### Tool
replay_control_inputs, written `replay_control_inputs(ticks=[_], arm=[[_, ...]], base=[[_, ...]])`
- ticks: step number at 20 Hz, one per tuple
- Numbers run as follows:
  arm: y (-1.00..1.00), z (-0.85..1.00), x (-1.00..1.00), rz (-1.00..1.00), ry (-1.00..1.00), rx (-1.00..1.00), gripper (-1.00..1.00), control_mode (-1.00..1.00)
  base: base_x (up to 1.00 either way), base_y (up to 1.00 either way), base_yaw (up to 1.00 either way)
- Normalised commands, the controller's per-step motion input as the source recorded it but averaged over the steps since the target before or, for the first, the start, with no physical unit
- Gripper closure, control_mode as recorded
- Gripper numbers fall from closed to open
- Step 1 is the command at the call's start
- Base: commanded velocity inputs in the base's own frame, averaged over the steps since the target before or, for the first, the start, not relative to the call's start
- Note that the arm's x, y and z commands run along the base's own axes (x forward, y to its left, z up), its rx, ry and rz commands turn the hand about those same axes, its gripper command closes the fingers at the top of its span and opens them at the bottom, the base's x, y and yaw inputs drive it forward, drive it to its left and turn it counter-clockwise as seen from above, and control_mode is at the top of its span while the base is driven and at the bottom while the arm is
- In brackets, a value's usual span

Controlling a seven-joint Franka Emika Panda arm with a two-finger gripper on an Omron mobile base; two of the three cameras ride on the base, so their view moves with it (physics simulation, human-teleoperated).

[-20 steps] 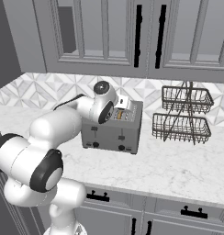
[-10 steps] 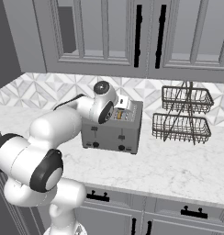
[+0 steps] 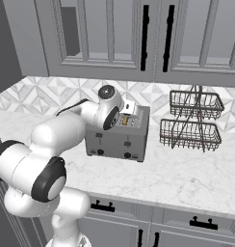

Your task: Start the toaster. Once the lever pops up, take the bread to the plate on the dining counter.

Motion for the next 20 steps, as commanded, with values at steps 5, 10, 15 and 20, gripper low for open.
replay_control_inputs(ticks=[5, 10, 15, 20], arm=[[0.0, 0.0, 0.0, 0.0, 0.0, 0.0, -1.0, -1.0], [0.0, 0.0, 0.0, 0.0, 0.0, 0.0, -1.0, -1.0], [0.0, 0.0, 0.0, 0.0, 0.0, 0.0, -1.0, -1.0], [0.0, 0.0, 0.0, 0.0, 0.0, 0.0, -1.0, -1.0]], base=[[0.0, 0.0, 0.0], [0.0, 0.0, 0.0], [0.0, 0.0, 0.0], [0.0, 0.0, 0.0]])
